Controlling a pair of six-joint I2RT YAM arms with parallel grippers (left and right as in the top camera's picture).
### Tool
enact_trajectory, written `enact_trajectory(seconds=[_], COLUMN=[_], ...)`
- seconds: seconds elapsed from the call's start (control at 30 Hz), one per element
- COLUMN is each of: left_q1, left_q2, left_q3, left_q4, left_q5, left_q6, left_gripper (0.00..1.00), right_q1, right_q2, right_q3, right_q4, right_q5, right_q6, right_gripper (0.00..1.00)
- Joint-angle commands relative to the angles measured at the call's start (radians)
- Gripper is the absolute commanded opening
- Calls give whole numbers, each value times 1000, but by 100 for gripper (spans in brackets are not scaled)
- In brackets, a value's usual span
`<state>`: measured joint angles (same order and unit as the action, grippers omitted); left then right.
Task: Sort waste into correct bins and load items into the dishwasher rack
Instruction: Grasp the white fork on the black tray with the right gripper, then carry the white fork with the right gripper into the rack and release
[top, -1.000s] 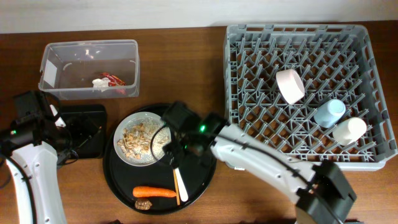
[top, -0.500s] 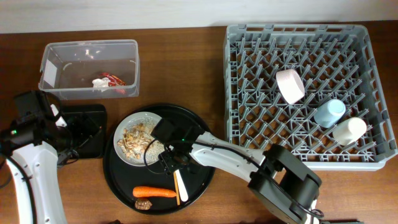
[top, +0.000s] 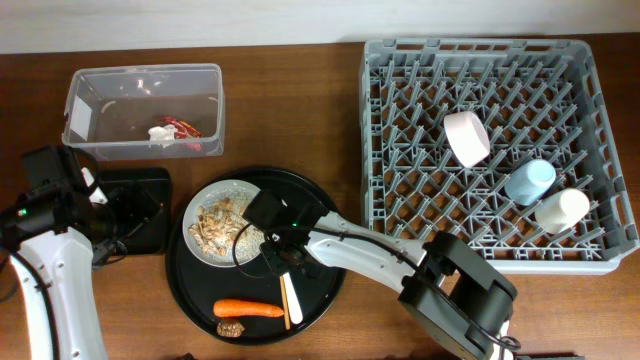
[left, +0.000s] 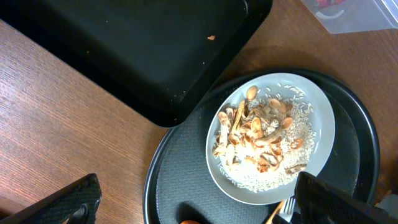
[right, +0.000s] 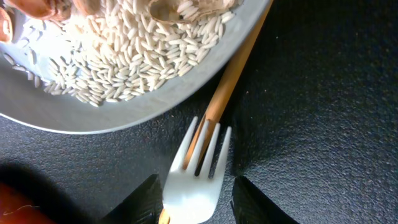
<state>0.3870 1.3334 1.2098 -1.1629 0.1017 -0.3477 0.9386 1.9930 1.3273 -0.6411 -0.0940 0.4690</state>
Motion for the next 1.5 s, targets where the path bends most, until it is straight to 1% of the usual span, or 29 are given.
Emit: enact_trajectory(seconds=[0.0,0.2,0.27,0.33,0.53,0.57,0.63,0.67,0.9,1.03,1.17,1.27,1.33,1.4,1.47], left_q1=[4,4,4,4,4,4,4,4,4,4,4,4,4,4,4], left_q2=[-2,-2,-2,-2,-2,-2,-2,-2,-2,-2,-2,-2,-2,-2,-2], left_q3=[10,10,10,10,10,10,10,10,10,10,10,10,10,10,10], left_q4=[-1,-1,-1,-1,2,1,1,1,0,-2,-2,-2,-1,-1,-1], left_q5=[14,14,14,14,14,14,14,14,14,14,14,14,14,14,14], left_q6=[16,16,16,16,16,16,16,16,16,16,16,16,16,16,16], left_gripper=[99,99,99,99,99,99,99,99,99,99,99,99,99,99,99], right_q1=[4,4,4,4,-3,-11,-43,-55,-116,-156,-262,-394,-467,-515,-541], right_q2=[13,13,13,13,10,3,-22,-33,-116,-167,-219,-227,-216,-206,-190], right_q3=[-5,-5,-5,-5,0,12,59,75,158,236,326,338,322,299,283], right_q4=[-9,-17,-17,-17,-33,-56,-134,-155,-253,-387,-512,-523,-521,-509,-484], right_q5=[21,20,20,20,21,24,29,28,33,143,244,244,237,225,167], right_q6=[11,11,11,11,11,11,10,6,-72,-72,-73,-123,-125,-129,-188], right_gripper=[41,40,31,29,28,25,8,4,4,4,4,4,4,4,4])
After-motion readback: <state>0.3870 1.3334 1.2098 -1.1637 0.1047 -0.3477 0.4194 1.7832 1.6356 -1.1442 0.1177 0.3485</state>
